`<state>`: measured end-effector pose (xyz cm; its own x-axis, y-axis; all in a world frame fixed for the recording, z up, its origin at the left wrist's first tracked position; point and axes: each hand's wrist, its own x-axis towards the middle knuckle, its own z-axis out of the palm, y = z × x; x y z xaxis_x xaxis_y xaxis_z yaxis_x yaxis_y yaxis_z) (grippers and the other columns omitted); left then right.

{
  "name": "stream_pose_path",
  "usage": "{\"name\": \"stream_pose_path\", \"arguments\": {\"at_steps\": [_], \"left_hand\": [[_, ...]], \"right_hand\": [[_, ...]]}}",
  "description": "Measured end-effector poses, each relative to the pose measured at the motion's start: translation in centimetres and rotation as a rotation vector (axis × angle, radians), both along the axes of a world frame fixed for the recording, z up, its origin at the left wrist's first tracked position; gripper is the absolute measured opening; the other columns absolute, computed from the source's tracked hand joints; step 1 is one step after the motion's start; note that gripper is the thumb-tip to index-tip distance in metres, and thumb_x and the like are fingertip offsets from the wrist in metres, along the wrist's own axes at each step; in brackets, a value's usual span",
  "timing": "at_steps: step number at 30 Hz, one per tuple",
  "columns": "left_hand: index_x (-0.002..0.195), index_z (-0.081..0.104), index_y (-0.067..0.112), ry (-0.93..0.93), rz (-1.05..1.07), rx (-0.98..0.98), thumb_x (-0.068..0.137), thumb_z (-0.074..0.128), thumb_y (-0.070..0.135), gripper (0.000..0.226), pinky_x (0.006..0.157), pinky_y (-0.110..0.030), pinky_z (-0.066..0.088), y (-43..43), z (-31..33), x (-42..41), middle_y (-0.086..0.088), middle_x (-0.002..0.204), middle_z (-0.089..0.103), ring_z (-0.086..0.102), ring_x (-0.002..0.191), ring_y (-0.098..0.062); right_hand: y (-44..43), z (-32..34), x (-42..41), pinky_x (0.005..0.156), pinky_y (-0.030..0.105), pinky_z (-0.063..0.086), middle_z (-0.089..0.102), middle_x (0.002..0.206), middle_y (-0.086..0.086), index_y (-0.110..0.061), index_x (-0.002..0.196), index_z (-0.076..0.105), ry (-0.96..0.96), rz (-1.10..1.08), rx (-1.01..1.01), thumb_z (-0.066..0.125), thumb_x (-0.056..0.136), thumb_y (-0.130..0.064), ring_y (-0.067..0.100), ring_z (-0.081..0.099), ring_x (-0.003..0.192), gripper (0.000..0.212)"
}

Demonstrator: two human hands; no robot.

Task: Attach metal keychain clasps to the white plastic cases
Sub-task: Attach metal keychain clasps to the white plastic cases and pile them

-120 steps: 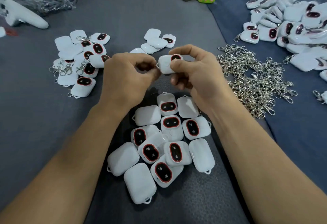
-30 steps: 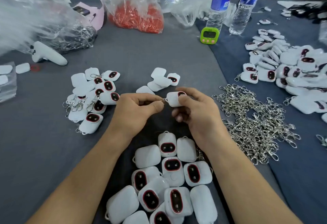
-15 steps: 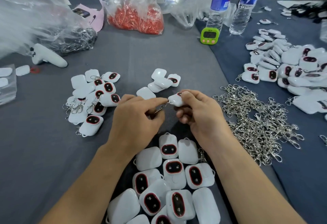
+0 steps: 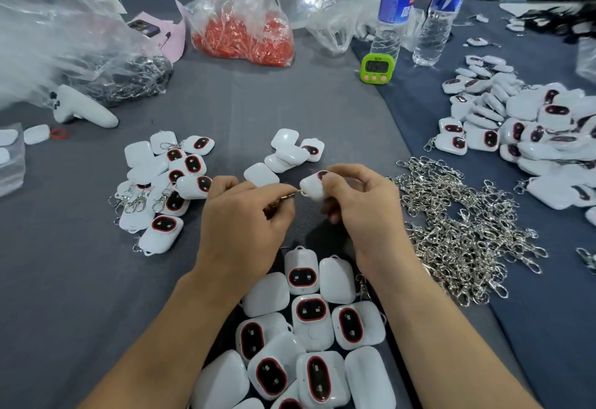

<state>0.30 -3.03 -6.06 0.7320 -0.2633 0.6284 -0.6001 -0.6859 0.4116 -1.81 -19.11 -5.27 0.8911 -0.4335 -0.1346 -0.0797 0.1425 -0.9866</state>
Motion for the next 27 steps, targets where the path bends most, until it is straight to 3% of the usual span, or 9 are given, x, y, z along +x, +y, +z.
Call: {"name": "stream_pose_path", "arguments": {"at_steps": [2, 4, 7, 10, 18, 23, 27], "left_hand": [[0.093, 0.079, 0.03, 0.13, 0.031, -0.091, 0.088, 0.069, 0.029, 0.011, 0.079, -0.017, 0.032, -0.1, 0.0, 0.0, 0.024, 0.07, 0.062, 0.048, 0.078, 0.002], [0.093, 0.08, 0.031, 0.266, 0.057, -0.185, 0.088, 0.074, 0.029, 0.008, 0.073, -0.009, 0.039, -0.1, 0.1, 0.2, 0.031, 0.071, 0.062, 0.057, 0.08, 0.0], [0.091, 0.081, 0.031, 0.416, 0.033, -0.32, 0.089, 0.075, 0.024, 0.009, 0.063, -0.01, 0.048, -0.2, 0.1, 0.3, 0.023, 0.07, 0.072, 0.067, 0.07, 0.0], [0.076, 0.08, 0.031, 0.55, -0.053, -0.459, 0.095, 0.067, 0.027, 0.023, 0.051, -0.015, 0.046, -0.5, 0.3, 0.1, 0.005, 0.059, 0.07, 0.06, 0.051, -0.004], [0.061, 0.068, 0.014, 0.603, -0.132, -0.56, 0.1, 0.052, 0.031, 0.045, 0.045, -0.013, 0.035, 0.1, 0.8, 0.6, -0.005, 0.047, 0.059, 0.045, 0.04, -0.007], [0.053, 0.054, 0.011, 0.49, -0.087, -0.455, 0.095, 0.052, 0.033, 0.047, 0.045, -0.023, 0.032, 0.3, 0.2, 0.6, 0.004, 0.042, 0.043, 0.037, 0.043, -0.007], [0.054, 0.048, 0.005, 0.455, -0.08, -0.414, 0.094, 0.053, 0.034, 0.05, 0.046, -0.034, 0.032, 0.1, 0.0, 0.7, -0.009, 0.049, 0.043, 0.035, 0.048, -0.009]], "right_hand": [[-0.1, -0.2, -0.2, 0.079, 0.04, 0.06, 0.076, 0.092, -0.007, -0.026, 0.099, 0.075, -0.028, -0.016, -0.327, 0.073, 0.087, -0.014, 0.01, 0.07, 0.083, 0.017], [0.2, 0.1, -0.6, 0.093, 0.029, 0.053, 0.071, 0.111, -0.018, -0.033, 0.1, 0.076, -0.11, 0.038, -0.553, 0.072, 0.082, -0.01, 0.001, 0.065, 0.105, 0.03], [0.8, 0.6, -1.0, 0.095, 0.013, 0.044, 0.069, 0.112, -0.026, -0.033, 0.095, 0.078, -0.219, 0.137, -0.636, 0.076, 0.077, -0.007, -0.009, 0.058, 0.116, 0.032], [1.2, 0.6, -1.3, 0.09, 0.003, 0.04, 0.071, 0.103, -0.026, -0.03, 0.096, 0.079, -0.249, 0.152, -0.754, 0.079, 0.076, -0.01, -0.011, 0.059, 0.108, 0.028], [1.2, 1.1, -1.5, 0.072, 0.01, 0.049, 0.072, 0.076, -0.024, -0.034, 0.081, 0.079, -0.186, 0.21, -0.6, 0.081, 0.081, -0.02, 0.001, 0.069, 0.081, 0.014], [1.4, 1.0, -1.4, 0.065, 0.009, 0.046, 0.072, 0.07, -0.018, -0.025, 0.076, 0.078, -0.193, 0.237, -0.566, 0.076, 0.083, -0.012, 0.0, 0.065, 0.068, 0.015], [1.1, 1.1, -1.2, 0.062, 0.012, 0.044, 0.071, 0.068, -0.012, -0.018, 0.076, 0.076, -0.162, 0.245, -0.429, 0.072, 0.086, -0.008, -0.002, 0.058, 0.062, 0.015]]}}
